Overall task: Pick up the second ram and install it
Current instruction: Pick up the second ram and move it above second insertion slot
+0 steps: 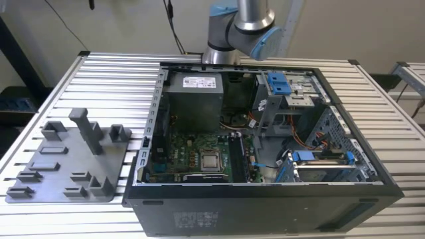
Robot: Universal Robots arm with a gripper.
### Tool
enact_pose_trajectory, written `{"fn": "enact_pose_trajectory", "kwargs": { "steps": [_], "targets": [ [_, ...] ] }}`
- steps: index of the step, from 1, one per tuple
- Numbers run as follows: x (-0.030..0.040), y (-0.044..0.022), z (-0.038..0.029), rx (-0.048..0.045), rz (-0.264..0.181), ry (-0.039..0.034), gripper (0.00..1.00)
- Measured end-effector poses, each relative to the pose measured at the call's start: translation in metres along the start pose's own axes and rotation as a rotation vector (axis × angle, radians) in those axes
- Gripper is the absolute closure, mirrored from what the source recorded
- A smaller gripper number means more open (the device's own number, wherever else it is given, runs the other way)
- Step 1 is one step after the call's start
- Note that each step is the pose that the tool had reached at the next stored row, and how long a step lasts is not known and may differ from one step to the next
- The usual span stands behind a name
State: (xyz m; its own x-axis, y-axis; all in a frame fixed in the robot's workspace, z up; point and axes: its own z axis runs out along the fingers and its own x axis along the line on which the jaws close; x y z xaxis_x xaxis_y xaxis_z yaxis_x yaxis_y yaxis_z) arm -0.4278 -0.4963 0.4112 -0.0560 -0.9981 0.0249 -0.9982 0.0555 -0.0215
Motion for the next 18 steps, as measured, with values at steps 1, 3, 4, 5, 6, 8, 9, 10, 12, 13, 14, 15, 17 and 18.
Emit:
{"fn": "enact_pose_trajectory", "kwargs": {
  "steps": [1, 3, 4, 5, 6, 8, 9, 10, 12, 13, 14, 15, 17, 18],
  "targets": [
    [0.0, 0.0, -0.0016, 0.0, 0.0, 0.0, 0.85],
    [0.0001, -0.0001, -0.0044, 0.0, 0.0, 0.0, 0.85],
    [0.0001, -0.0001, -0.0057, 0.0, 0.0, 0.0, 0.85],
    [0.0002, -0.0002, -0.0067, -0.0001, 0.0, 0.0001, 0.85],
    [0.0002, -0.0002, -0.0077, 0.0, 0.0, 0.0, 0.85],
    [0.0002, -0.0002, -0.0082, 0.0, 0.0, 0.0, 0.85],
    [0.0002, -0.0002, -0.0081, 0.0001, 0.0, -0.0001, 0.85],
    [0.0002, -0.0002, -0.0081, 0.0001, 0.0, -0.0001, 0.85],
    [0.0002, -0.0002, -0.0082, 0.0001, 0.0, -0.0001, 0.85],
    [0.0002, -0.0002, -0.0082, 0.0, 0.0, 0.0, 0.85],
    [0.0002, -0.0004, -0.0083, -0.0001, 0.0, 0.0, 0.85],
    [0.0002, -0.0007, -0.0084, -0.0002, 0.0, 0.0001, 0.85],
    [0.0002, -0.0011, -0.0083, -0.0001, 0.0, 0.0001, 0.85],
    [0.0002, -0.0011, -0.0082, -0.0001, 0.0, 0.0001, 0.85]
  ]
}}
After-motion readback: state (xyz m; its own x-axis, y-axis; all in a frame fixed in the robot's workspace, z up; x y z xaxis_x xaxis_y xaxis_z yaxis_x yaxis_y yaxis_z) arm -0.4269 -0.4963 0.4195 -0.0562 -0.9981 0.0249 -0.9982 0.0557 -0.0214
